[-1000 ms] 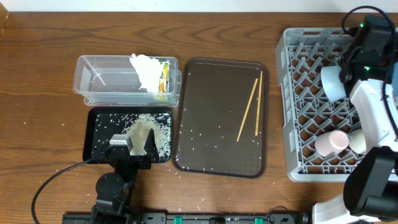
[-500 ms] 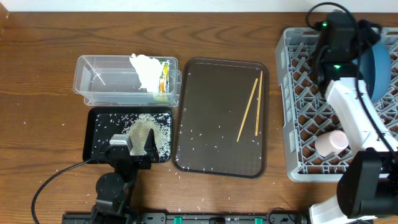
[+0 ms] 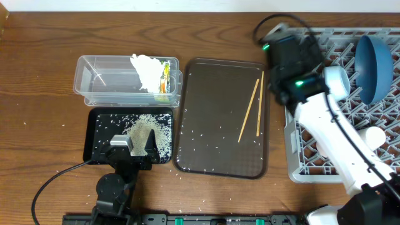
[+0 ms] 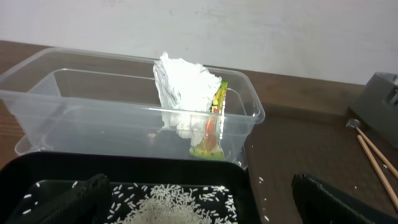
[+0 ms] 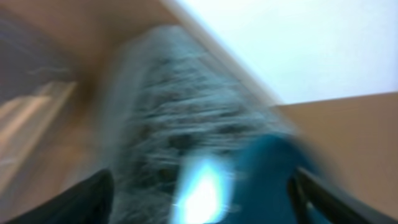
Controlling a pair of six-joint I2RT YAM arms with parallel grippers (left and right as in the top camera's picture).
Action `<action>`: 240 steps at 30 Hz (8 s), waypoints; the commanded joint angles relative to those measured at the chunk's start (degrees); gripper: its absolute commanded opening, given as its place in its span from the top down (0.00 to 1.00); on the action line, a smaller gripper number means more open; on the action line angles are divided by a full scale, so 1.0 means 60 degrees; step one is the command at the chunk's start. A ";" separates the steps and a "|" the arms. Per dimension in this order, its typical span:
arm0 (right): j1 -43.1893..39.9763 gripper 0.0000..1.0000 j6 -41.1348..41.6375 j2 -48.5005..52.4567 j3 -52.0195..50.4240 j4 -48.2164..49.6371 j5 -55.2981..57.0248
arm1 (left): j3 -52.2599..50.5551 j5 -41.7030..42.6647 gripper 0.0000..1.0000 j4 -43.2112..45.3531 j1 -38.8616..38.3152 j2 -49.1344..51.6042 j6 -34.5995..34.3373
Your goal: Sort waste into correct bins and load items into the dishwasher rack
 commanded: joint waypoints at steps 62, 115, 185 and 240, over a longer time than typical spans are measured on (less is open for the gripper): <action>-0.3581 0.98 0.3308 0.0867 -0.0004 -0.1388 -0.4991 | -0.0280 -0.0011 0.05 -0.0055 0.0040 -0.0062 -0.0044; -0.0674 0.99 0.4801 0.1563 -0.0040 -0.1468 -0.5399 | -0.0280 -0.0011 0.05 -0.0058 0.0040 -0.0062 -0.0044; -0.2167 0.01 0.2328 -0.9734 -0.3042 -0.0940 -0.7151 | -0.0280 -0.0011 0.05 -0.0055 0.0040 -0.0062 -0.0044; -0.2911 0.01 0.2328 -1.5092 -1.2615 0.5388 -0.7388 | -0.0280 -0.0011 0.05 -0.0058 0.0040 -0.0062 -0.0044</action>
